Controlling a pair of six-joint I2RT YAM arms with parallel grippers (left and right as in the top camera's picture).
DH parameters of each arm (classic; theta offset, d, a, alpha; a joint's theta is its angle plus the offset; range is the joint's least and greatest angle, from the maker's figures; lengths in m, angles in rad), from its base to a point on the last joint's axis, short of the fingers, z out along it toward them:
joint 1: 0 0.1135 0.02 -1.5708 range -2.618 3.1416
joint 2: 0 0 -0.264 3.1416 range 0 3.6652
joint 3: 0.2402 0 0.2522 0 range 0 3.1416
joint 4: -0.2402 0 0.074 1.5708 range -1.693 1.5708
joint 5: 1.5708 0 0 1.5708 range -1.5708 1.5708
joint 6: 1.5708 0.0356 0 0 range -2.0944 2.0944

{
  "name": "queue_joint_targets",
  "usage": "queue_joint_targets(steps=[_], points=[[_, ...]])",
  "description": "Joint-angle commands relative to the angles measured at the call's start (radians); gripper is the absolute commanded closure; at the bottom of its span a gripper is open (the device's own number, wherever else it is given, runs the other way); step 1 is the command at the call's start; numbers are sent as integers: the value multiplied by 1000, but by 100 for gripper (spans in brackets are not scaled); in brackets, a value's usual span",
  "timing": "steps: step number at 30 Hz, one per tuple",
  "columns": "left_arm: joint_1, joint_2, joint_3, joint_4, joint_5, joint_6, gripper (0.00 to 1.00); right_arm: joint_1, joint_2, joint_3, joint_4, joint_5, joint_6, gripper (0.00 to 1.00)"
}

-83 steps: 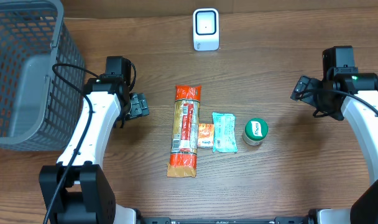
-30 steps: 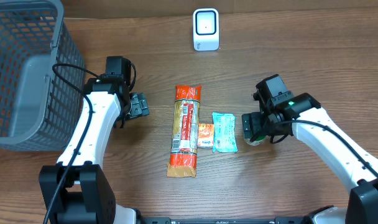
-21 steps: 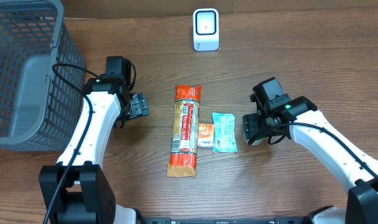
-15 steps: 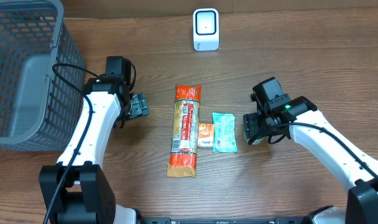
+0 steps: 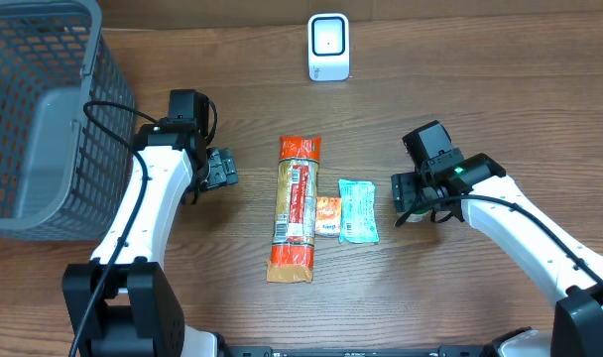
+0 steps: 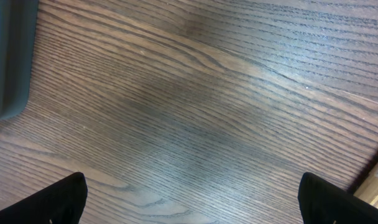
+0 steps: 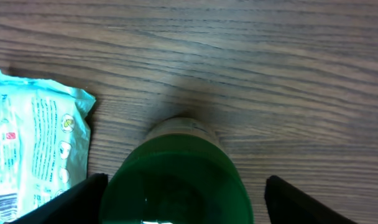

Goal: Scan the item barcode
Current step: 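Move the right gripper forward over the green-lid jar, then grasp the green-lid jar with the right gripper and lift it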

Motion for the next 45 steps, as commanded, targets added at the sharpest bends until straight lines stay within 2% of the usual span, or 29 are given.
queue_joint_targets(steps=[1,4,11,18,21,37,45], points=[[2,-11,11,2,-17,12,0,1,2,-6,1,23,12,14],[2,-11,11,2,-18,12,0,1,3,-6,6,11,26,10],[2,-11,11,2,-17,12,0,1,21,-6,3,8,26,10],[2,-11,11,2,-17,12,0,1,93,-10,24,9,26,14],[2,-11,11,2,-17,12,0,1,114,-10,28,9,26,21],[2,-11,11,2,-17,12,0,1,154,-14,31,9,26,22],[2,-11,11,2,-17,12,0,1,150,26,-1,9,26,45]])
